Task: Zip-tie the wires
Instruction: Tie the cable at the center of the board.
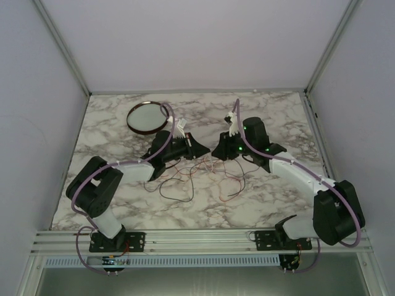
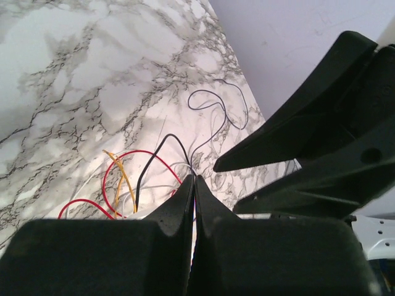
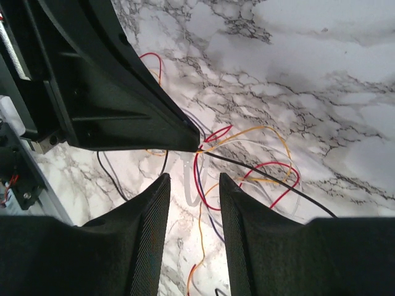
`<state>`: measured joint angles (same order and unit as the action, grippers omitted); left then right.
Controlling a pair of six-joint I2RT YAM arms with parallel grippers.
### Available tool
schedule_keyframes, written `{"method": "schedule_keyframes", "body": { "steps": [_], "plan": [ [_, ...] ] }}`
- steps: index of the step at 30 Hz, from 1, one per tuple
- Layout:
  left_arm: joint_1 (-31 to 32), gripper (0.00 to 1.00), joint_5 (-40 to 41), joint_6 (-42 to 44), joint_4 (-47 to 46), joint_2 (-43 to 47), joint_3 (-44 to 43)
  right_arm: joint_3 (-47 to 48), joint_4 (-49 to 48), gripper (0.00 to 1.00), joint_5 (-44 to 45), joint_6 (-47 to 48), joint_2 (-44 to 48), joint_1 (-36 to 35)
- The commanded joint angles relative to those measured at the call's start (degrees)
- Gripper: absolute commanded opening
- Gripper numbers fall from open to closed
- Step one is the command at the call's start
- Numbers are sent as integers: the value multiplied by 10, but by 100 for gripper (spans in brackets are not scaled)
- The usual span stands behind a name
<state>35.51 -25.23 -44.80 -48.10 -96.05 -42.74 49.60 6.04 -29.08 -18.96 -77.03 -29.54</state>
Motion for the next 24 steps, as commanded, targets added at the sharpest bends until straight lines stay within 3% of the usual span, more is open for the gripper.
{"method": "schedule_keyframes", "body": {
  "steps": [1, 13, 24],
  "plan": [
    [1, 0, 21, -18, 25, 21, -17, -5, -57, 39, 56, -32, 11, -26],
    [1, 0, 24, -93, -9, 19, -8, -8, -90, 38, 99, -42, -8, -56],
    [1, 0, 36, -100, 24, 22, -15, -23, -91, 31, 89, -33, 3, -56]
  ]
}}
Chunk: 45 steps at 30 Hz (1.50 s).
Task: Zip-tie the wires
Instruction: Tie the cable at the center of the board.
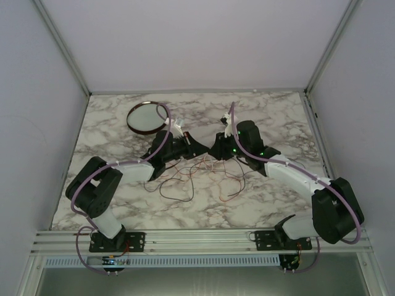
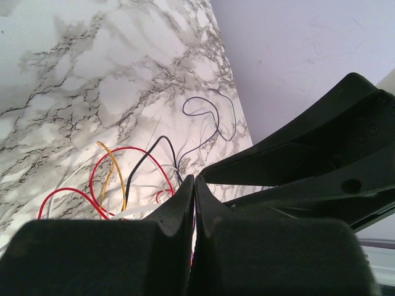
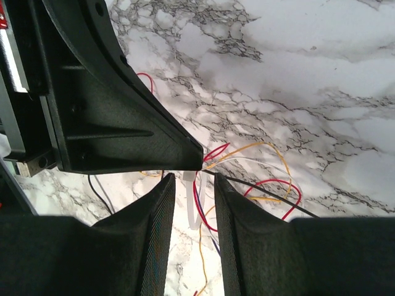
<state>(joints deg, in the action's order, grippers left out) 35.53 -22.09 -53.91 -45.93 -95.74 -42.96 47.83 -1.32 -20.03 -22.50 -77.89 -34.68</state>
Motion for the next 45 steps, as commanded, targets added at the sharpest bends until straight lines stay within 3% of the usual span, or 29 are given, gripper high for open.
{"method": "schedule_keyframes", "body": {
  "steps": [1, 16, 33, 45],
  "plan": [
    [1, 0, 4, -8, 3, 18, -14, -7, -17, 32, -3, 3, 13, -4],
    [1, 0, -7, -11, 0, 15, -19, -14, -50, 36, -24, 4, 1, -4],
    [1, 0, -9, -11, 8, 20, -25, -37, -77, 31, -36, 13, -17, -5],
    [2, 0, -8, -16, 12, 18, -29, -51, -109, 35, -17, 11, 3, -4]
  ]
}}
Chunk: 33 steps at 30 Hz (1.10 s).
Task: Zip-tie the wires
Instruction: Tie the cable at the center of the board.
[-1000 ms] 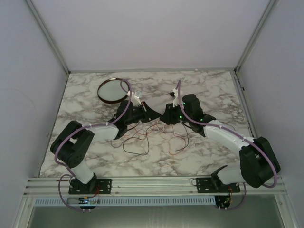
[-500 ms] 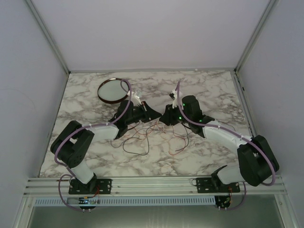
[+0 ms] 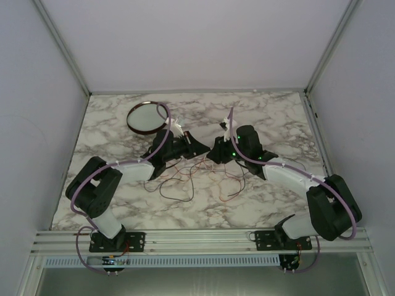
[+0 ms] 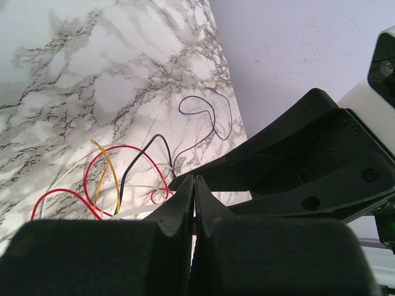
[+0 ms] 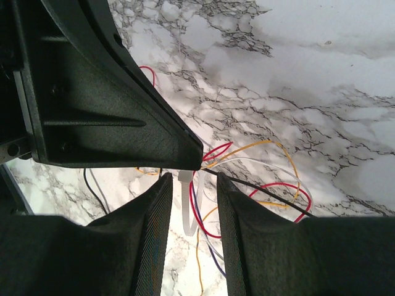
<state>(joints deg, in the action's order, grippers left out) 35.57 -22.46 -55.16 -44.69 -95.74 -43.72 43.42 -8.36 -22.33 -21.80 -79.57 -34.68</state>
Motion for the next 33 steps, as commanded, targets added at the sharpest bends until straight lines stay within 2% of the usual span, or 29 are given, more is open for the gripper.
{"method": "schedule_keyframes", "body": {
  "steps": [1, 22, 33],
  "plan": [
    [1, 0, -5, -4, 1, 18, -22, -8, -43, 35, 6, 4, 20, -4],
    [5, 0, -17, -7, 25, 9, -40, -30, -123, 28, 9, 8, 29, -5],
    [5, 0, -13, -3, 32, 9, -43, -51, -156, 11, 20, 1, 35, -8]
  ]
}}
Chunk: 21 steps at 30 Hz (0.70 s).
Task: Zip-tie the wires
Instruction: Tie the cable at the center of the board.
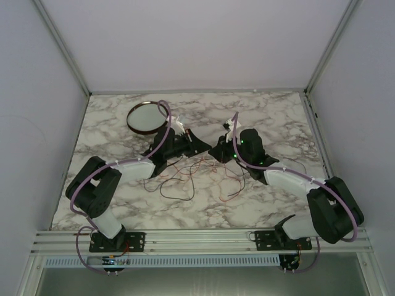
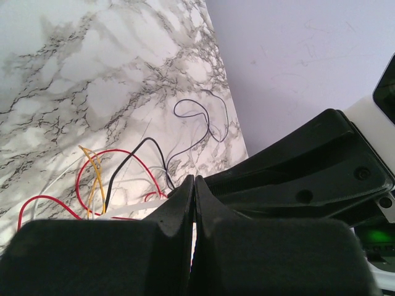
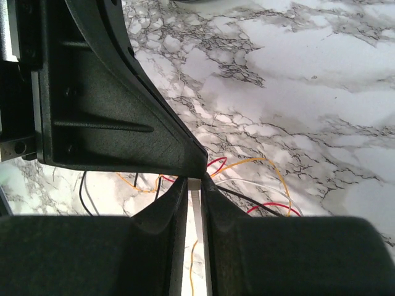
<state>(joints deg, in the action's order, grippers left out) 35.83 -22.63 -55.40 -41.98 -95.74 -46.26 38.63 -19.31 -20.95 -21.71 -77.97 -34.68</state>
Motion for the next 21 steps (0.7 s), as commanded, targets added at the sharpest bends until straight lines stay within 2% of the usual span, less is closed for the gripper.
{"method": "schedule_keyframes", "body": {
  "steps": [1, 21],
  "plan": [
    [2, 0, -11, -1, 4, 9, -18, -7, -47, 9, 10, 2, 22, -9],
    [-12, 0, 4, -12, 12, 7, -47, -78, -10, 7, 79, -5, 46, -55]
  ]
}}
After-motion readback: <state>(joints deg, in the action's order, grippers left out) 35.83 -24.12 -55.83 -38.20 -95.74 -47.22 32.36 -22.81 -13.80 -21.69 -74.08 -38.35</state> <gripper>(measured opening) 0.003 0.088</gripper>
